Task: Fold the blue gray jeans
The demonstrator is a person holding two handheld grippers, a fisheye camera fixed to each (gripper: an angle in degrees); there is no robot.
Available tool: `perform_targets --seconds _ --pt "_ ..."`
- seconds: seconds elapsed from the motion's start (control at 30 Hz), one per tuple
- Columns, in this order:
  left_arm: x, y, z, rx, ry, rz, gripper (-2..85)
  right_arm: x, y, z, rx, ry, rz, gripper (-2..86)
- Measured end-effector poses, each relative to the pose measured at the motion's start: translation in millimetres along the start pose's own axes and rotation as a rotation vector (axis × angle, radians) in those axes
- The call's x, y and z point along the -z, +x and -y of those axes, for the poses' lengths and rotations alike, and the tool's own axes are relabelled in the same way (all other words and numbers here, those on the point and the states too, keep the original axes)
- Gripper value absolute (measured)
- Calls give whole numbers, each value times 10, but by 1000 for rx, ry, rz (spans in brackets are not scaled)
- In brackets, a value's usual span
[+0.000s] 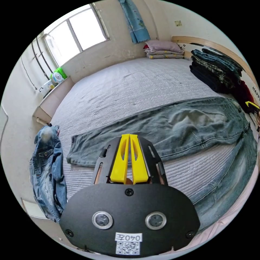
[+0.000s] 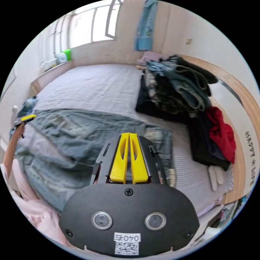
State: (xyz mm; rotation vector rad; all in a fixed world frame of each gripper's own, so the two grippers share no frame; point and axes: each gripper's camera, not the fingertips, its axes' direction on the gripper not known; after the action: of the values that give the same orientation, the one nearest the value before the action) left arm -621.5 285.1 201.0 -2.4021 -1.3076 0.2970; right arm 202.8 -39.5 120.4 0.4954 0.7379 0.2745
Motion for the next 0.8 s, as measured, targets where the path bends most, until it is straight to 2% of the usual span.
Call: perform_targets --seconds 0.07,0.13,0.23,0.33,0.4,0.5,0.57,0.63,0.8 --pt "130 -493 -107 88 -70 57 -8 24 -348 -207 13 12 193 -9" --pt "325 -1004 -209 211 -102 50 -6 -7 -537 -350 25 14 247 -8" --pt "583 -1838 -334 425 -137 -46 7 -52 -771 -389 77 -33 170 -4" --pt "729 -2486 -301 586 -161 -159 32 -148 -842 -346 31 -78 212 10" --pt "909 -2843 -155 668 -115 -212 39 -229 -859 -301 -10 -90 220 11" --pt "1099 -3202 130 745 -50 -331 48 -359 -891 -194 -84 -139 262 -2" --pt "1173 -3367 326 781 -41 -367 54 -460 -972 -135 -109 -149 391 -7" --pt "1208 -3498 498 820 -60 -380 56 -538 -1090 -122 -110 -149 421 -8" --pt "1370 -3612 856 869 -152 -379 -2 -646 -1523 -94 -6 -180 331 -9"
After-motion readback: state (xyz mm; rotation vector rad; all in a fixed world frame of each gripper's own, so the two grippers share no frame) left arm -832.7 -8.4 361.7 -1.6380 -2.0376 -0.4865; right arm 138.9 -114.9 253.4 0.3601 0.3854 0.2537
